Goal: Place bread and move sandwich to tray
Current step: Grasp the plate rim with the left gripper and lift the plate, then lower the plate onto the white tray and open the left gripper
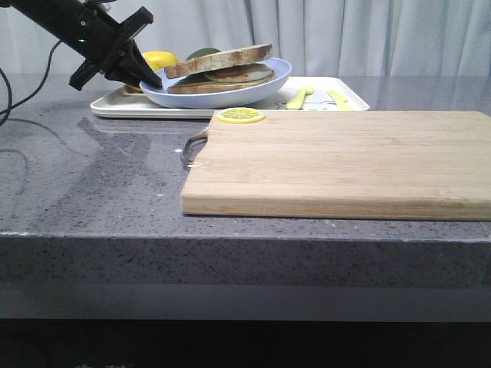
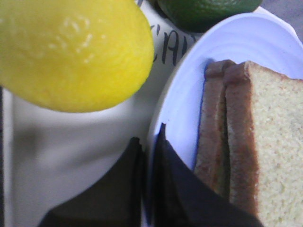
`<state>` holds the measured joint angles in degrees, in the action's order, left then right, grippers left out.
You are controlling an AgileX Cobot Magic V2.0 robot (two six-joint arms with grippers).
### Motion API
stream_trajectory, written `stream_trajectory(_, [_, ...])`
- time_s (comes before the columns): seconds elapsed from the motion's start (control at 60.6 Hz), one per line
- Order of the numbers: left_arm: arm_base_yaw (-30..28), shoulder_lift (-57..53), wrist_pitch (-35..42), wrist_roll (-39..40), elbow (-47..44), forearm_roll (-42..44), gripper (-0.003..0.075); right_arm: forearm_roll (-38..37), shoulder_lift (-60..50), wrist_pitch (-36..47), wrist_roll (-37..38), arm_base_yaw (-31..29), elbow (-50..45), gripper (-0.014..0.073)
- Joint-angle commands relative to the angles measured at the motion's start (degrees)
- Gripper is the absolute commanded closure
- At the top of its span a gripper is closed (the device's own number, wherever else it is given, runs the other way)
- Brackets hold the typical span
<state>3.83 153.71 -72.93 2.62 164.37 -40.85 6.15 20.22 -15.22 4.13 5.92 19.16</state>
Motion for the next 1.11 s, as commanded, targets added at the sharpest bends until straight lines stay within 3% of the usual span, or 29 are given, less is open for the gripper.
stream_trajectory(0.0, [0.32,-4.72,0.88,-0.05,1.97,-4.28,0.0736,-0.09,0.23,4.42,-0.08,0.08,1.6,0.0645])
stream_trajectory(0.116, [0.32,-4.72,0.88,-0.05,1.97,-4.0,0.0656,-0.09,0.23,4.42,-0.08,0.08,1.6,0.0645])
stream_trajectory(0.33, [0.32,-4.72,0.88,-1.12,1.97,-4.0,0.0335,-0.09,0.23,4.42,-0.08,0.08,1.6,0.0645])
stream_trajectory(0.413, [0.32,-4.72,0.88,-1.12,2.11,-4.0,0.0304,-0.09,0.23,4.42,-0.08,0.08,1.6,0.0645])
stream_trajectory(0.561, [0.06,-4.72,0.88,-1.12,4.8,-4.33,0.0325,-0.09,0.28,4.35,-0.08,0.08,1.6,0.0645])
stream_trajectory(0.693, [-0.35,-4.72,0.88,-1.12,9.13,-4.56,0.0413,-0.09,0.28,3.65,-0.08,0.08,1.6,0.0645])
stream_trajectory(0.809, [-0.95,-5.36,0.88,-1.02,10.73,-4.9,0.0564,-0.09,0.28,3.51,-0.08,0.08,1.6,0.0645])
stream_trajectory(0.908, [-1.36,-6.4,0.88,-1.02,10.73,-5.11,0.0738,-0.09,0.28,3.57,-0.08,0.08,1.6,0.0645])
stream_trajectory(1.089, [-1.5,-9.29,0.88,-1.02,10.73,-4.51,0.0741,-0.09,0.28,3.57,-0.08,0.08,1.6,0.0645])
